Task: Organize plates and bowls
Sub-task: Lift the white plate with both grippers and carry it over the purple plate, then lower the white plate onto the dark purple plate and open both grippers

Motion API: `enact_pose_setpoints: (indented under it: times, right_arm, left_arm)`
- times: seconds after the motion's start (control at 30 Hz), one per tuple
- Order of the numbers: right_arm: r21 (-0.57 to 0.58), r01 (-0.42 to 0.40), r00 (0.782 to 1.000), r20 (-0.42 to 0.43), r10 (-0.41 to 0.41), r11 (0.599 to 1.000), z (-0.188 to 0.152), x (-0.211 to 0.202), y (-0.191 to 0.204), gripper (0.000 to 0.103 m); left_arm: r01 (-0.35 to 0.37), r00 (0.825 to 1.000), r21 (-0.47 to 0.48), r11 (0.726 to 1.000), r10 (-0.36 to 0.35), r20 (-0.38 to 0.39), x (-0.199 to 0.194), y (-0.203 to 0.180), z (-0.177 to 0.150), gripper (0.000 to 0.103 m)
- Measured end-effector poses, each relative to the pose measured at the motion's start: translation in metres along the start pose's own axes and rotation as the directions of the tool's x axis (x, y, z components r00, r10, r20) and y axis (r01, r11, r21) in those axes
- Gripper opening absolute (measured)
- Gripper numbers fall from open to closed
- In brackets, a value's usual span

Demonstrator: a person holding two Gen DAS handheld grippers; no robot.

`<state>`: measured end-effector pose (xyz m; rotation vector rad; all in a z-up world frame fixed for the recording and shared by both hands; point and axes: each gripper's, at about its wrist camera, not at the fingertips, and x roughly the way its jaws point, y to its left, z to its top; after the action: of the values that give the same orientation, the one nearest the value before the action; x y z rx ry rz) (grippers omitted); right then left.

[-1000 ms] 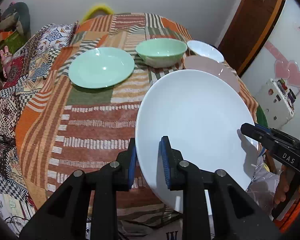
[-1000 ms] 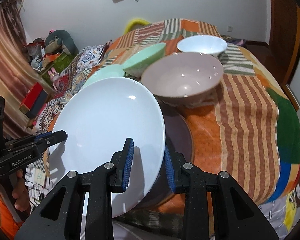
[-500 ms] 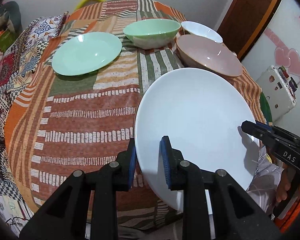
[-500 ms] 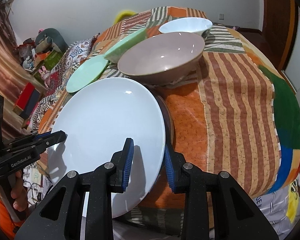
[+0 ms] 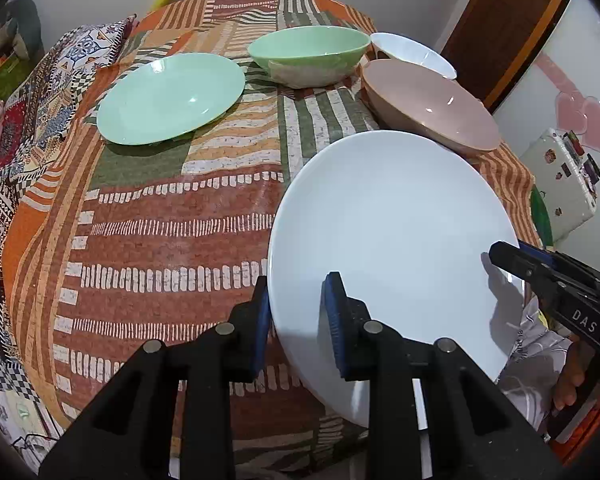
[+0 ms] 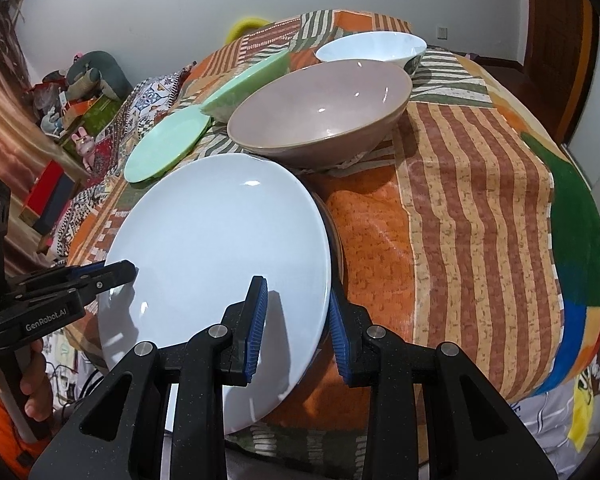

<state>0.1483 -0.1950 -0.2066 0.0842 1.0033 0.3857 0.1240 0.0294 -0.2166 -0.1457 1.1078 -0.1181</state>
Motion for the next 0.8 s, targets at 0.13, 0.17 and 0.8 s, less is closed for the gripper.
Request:
enact_pose_setpoints:
  times: [0.13, 0.17, 0.8]
  right_arm:
    - [-0.011, 0.004, 1.0, 0.009, -0.004, 1.0, 0.001, 0.001, 0.003, 0.029]
    - [-0.014, 0.008, 1.0, 0.01, -0.008, 1.0, 0.002, 0.001, 0.003, 0.03]
    - [-0.038, 0.046, 0.998, 0.053, -0.044, 0.998, 0.011, -0.005, 0.0, 0.043]
  left_arm:
    - [-0.065, 0.998, 0.041, 0.997, 0.064, 0.005, 0.007, -0.007, -0.001, 0.026]
    - [-0.067, 0.998, 0.05, 0.996, 0.066, 0.01, 0.007, -0.008, 0.0, 0.026]
    - [-0.001, 0.998, 0.002, 1.0, 0.001, 0.067, -0.009, 0.001, 0.01, 0.026]
